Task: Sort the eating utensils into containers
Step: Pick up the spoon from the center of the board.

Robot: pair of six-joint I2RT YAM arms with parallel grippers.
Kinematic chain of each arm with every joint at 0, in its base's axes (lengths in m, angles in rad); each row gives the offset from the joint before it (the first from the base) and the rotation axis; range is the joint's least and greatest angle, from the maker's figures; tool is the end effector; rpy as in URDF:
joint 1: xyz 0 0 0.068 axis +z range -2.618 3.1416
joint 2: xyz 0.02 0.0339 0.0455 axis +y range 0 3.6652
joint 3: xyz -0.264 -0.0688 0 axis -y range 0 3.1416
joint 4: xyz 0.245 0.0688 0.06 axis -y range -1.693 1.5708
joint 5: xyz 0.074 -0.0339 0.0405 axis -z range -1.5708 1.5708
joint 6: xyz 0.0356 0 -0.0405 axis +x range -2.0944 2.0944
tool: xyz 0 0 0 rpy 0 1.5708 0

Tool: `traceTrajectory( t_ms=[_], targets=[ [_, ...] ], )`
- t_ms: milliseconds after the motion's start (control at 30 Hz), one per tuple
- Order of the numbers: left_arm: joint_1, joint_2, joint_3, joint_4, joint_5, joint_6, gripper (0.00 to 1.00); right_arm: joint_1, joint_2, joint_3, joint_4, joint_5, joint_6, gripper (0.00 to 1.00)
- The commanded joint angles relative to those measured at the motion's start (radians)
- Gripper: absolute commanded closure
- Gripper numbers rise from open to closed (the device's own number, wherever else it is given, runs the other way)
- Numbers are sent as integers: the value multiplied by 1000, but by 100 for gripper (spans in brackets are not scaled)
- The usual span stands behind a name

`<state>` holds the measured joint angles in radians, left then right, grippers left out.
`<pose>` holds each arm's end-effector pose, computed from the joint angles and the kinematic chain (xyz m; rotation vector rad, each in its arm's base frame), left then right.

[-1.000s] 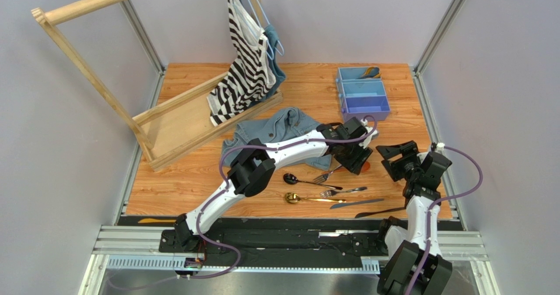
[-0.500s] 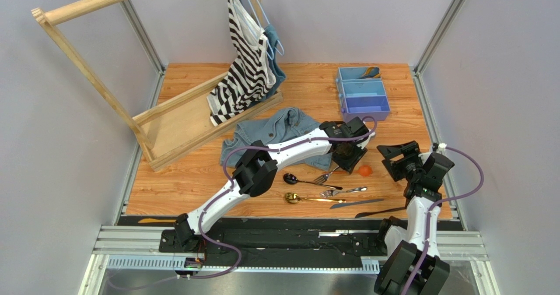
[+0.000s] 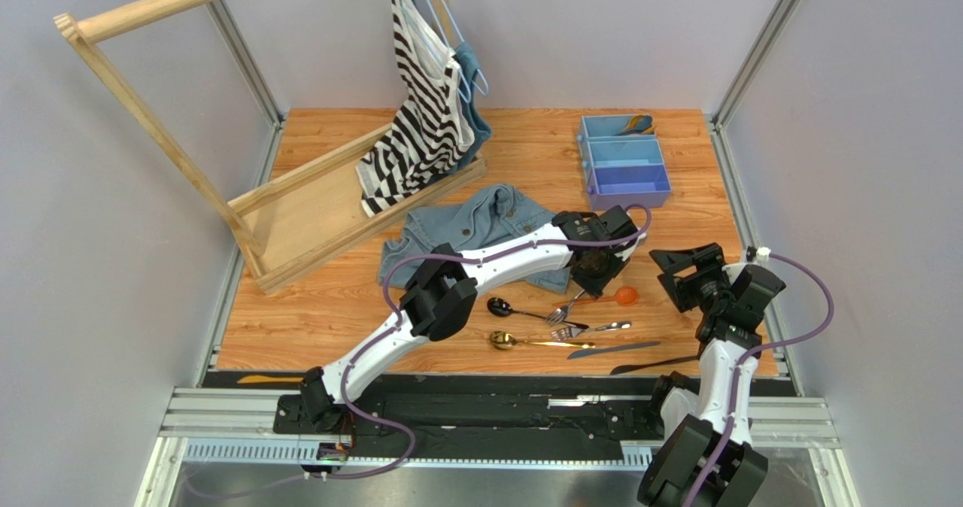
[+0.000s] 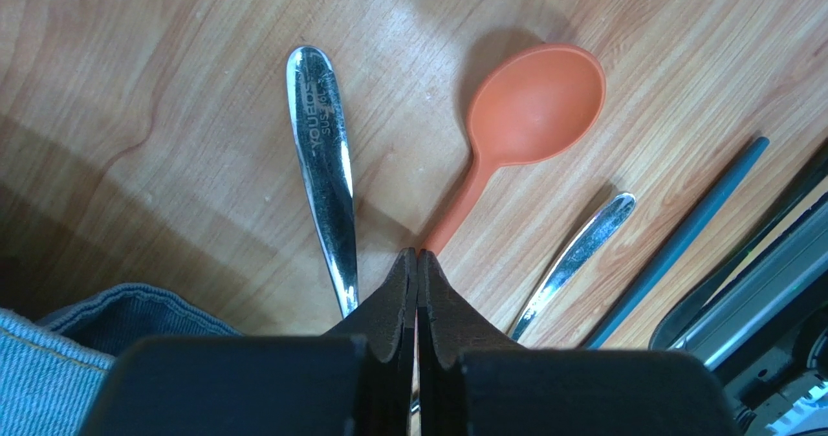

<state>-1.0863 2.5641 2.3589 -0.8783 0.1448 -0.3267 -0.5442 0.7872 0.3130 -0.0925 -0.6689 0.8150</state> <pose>0.2490 -0.4842 0.1699 1.0851 2.5822 -0.6064 0.1526 -0.0665 0.1873 1.0003 1.8704 0.8718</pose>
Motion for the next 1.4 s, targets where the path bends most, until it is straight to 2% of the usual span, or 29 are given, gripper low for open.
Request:
traceTrajectory(
  t_ms=[0,133,200,233,267,367,467,600,667,700,733,833,933,1300,1367],
  targets=[
    [-9,-44,-52,-7,-21,12,100,-10,-26,37,-6,-29,-16,29],
    [-7,-87,-69,15,-14,27,100,-13,-29,40,-10,-37,-20,29],
    [-7,-99,-84,16,-13,55,95,-13,-29,41,-12,-40,-23,29],
    [-7,-104,-96,21,-22,63,91,-14,-29,43,-12,-43,-23,29],
    [-7,-108,-116,24,-30,69,73,-14,-29,43,-12,-44,-23,29],
    [-7,-119,-148,33,-33,90,50,-14,-29,44,-7,-49,-23,29],
    [-7,-119,-162,39,-28,100,44,-13,-28,41,-4,-52,-22,29],
    [-9,-98,-159,35,-33,98,43,-13,-25,41,0,-58,-22,29],
    [-12,-88,-141,24,-54,98,49,-14,-23,40,2,-58,-22,29],
    [-11,-72,-129,3,-56,100,53,-14,-22,41,5,-58,-19,29],
    [-14,-62,-113,-10,-56,100,67,-16,-22,38,5,-61,-19,29],
    [-27,-27,-61,-57,-77,104,87,-16,-19,37,7,-61,-22,29],
    [-34,-25,-52,-68,-89,104,100,-20,-14,38,10,-66,-22,29],
    [-32,-180,-171,64,-73,87,100,-28,-32,44,5,-89,-20,29],
    [-32,-180,-171,68,-77,100,88,-28,-36,46,2,-93,-23,29]
  ],
)
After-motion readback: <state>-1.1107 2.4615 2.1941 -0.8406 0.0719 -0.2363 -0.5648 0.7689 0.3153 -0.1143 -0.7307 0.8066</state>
